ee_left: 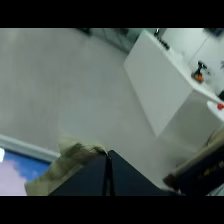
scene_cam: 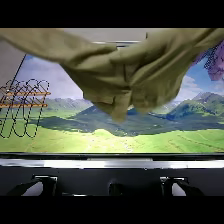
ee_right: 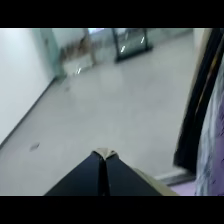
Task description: Fold the clothes and pants, and hang the long-sleeved shirts on hangers.
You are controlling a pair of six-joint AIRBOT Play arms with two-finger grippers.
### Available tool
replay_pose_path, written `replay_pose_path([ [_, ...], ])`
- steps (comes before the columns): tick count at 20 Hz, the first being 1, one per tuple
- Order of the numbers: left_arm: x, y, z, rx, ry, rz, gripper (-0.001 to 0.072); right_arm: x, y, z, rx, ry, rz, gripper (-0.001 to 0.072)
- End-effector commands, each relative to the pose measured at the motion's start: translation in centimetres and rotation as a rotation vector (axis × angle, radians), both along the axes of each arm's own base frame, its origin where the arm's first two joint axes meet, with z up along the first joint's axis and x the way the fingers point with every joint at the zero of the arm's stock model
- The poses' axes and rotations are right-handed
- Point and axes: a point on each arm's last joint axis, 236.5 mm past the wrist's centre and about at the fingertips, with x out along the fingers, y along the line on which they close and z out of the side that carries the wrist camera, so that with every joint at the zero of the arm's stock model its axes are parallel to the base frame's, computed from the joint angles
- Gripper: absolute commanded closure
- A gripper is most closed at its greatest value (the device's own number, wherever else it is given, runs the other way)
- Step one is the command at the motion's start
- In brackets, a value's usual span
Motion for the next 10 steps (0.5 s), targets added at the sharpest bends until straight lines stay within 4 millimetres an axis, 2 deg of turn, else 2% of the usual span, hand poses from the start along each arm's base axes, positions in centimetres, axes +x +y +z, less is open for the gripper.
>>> replay_pose_path([
  [1, -10.0, 1.2, 7.4, 0.051, -0.202, 0.134, 0.0692, -11.7, -1.8, 6.5, -0.082, -0.203, -0.231, 0.0685],
  [4, -16.0, 1.3, 8.5, 0.126, -0.228, 0.226, 0.0692, -16.7, -0.7, 6.9, -0.096, -0.225, -0.248, 0.0685],
  [6, -19.0, 1.5, 8.8, 0.170, -0.239, 0.287, 0.0692, -19.3, 0.1, 7.3, -0.098, -0.250, -0.247, 0.0685],
  [8, -21.0, 2.0, 9.3, 0.200, -0.263, 0.343, 0.0693, -21.0, 0.6, 7.8, -0.057, -0.288, -0.232, 0.0685],
  [10, -20.9, 2.4, 9.1, 0.177, -0.254, 0.351, 0.0692, -20.6, 0.5, 7.5, -0.005, -0.282, -0.214, 0.0685],
])
